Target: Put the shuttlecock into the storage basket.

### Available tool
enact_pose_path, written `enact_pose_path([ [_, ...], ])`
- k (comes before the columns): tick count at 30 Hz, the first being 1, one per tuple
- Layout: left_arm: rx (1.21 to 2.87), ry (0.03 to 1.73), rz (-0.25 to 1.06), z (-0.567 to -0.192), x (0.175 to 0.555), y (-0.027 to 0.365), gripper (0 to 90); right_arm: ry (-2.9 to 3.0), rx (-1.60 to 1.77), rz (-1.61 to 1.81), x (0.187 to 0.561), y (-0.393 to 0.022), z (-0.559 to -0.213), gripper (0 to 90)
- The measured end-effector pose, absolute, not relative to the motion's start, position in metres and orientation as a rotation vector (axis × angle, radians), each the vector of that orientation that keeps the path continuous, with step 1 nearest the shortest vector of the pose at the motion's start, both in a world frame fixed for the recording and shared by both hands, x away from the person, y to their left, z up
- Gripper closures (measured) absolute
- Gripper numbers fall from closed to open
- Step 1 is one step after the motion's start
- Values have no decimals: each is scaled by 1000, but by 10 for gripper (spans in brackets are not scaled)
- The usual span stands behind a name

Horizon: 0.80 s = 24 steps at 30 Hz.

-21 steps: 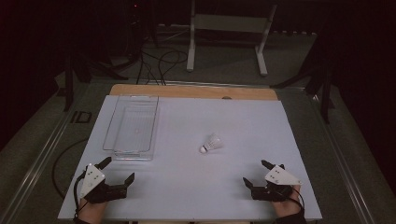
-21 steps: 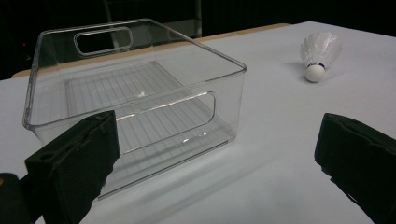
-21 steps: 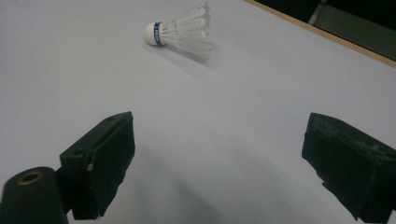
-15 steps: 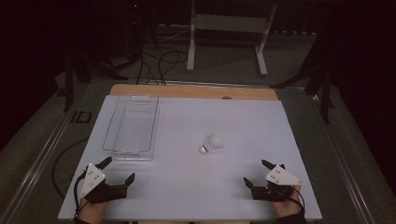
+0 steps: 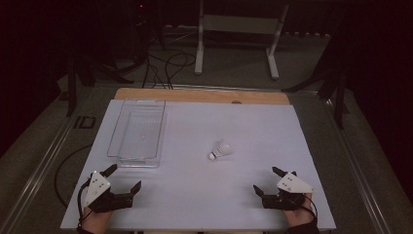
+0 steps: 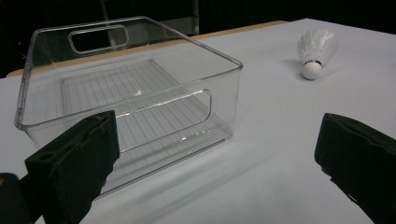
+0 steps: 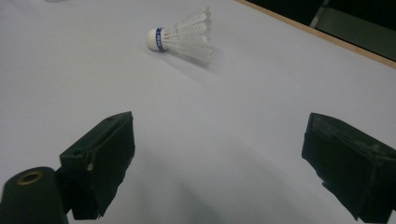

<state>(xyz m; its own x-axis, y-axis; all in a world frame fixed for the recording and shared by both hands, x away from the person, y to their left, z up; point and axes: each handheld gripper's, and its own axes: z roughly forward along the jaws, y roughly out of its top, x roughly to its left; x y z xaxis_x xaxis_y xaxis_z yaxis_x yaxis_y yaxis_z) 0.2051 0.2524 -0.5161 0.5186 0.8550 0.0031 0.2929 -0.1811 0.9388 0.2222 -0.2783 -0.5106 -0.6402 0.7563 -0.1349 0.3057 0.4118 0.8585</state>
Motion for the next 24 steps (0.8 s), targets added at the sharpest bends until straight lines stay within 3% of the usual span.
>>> enact_pose_path([
  [24, 1692, 969, 654, -499, 203, 254, 7, 2170, 906, 1163, 224, -276, -511, 94],
])
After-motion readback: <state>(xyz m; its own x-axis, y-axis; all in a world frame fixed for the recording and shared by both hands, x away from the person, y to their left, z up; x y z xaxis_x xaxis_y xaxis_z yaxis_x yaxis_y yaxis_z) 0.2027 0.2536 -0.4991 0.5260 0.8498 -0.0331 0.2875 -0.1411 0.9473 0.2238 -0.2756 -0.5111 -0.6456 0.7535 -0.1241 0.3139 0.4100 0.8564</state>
